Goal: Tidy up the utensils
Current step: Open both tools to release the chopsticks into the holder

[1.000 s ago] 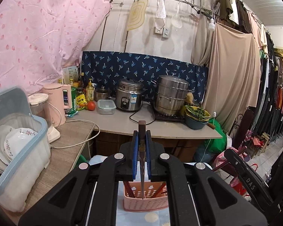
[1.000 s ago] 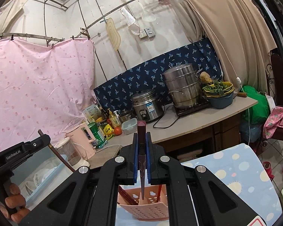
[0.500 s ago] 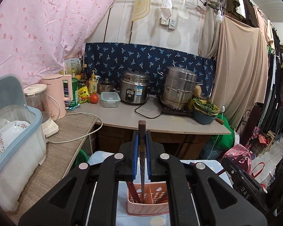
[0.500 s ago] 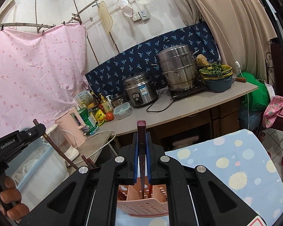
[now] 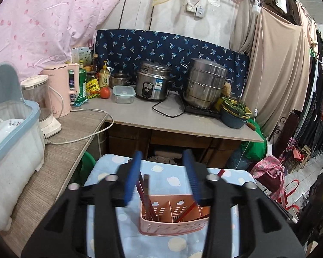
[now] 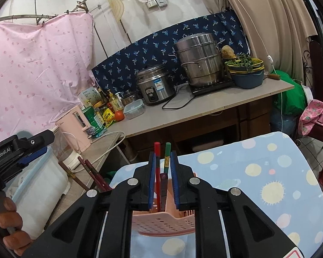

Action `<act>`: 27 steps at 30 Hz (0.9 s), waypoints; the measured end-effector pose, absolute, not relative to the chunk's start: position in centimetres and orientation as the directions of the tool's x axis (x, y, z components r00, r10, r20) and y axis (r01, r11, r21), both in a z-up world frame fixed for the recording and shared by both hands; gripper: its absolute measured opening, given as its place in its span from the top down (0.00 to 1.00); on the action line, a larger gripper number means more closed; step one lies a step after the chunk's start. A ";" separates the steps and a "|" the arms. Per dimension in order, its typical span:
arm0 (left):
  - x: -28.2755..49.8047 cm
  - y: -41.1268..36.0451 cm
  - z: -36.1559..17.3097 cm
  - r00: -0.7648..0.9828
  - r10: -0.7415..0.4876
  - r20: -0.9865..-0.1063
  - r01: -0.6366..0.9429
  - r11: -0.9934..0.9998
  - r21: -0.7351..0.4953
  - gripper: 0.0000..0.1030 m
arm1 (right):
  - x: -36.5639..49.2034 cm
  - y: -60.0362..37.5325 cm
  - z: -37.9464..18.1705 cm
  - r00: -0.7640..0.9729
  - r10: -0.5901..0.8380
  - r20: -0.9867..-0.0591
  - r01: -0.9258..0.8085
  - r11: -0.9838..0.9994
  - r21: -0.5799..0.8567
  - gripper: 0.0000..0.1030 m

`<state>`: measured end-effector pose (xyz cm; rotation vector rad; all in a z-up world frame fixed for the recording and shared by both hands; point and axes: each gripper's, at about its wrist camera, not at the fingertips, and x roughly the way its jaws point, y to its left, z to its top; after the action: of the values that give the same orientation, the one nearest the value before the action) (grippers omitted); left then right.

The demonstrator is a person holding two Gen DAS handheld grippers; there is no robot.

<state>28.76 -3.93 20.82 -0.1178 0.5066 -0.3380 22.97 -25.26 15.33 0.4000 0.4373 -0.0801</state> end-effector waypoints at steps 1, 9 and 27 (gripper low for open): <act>28.6 -3.9 20.7 0.822 -0.344 -0.453 0.287 0.938 -0.192 0.50 | 22.8 -25.2 15.5 0.906 0.004 -0.423 0.161 0.922 0.354 0.73; 27.6 -3.9 20.2 0.817 -0.338 -0.467 0.284 0.941 -0.185 0.40 | 21.0 -24.4 16.1 0.910 0.015 -0.414 0.140 0.929 0.342 0.68; 22.8 -4.1 17.3 0.772 -0.342 -0.536 0.311 0.938 -0.151 0.37 | 15.2 -21.7 13.7 0.876 0.060 -0.478 0.107 0.943 0.315 0.67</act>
<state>22.84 -4.11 17.29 -0.0547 0.5909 -0.3543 15.23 -21.67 13.71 0.3418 0.5051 -0.0249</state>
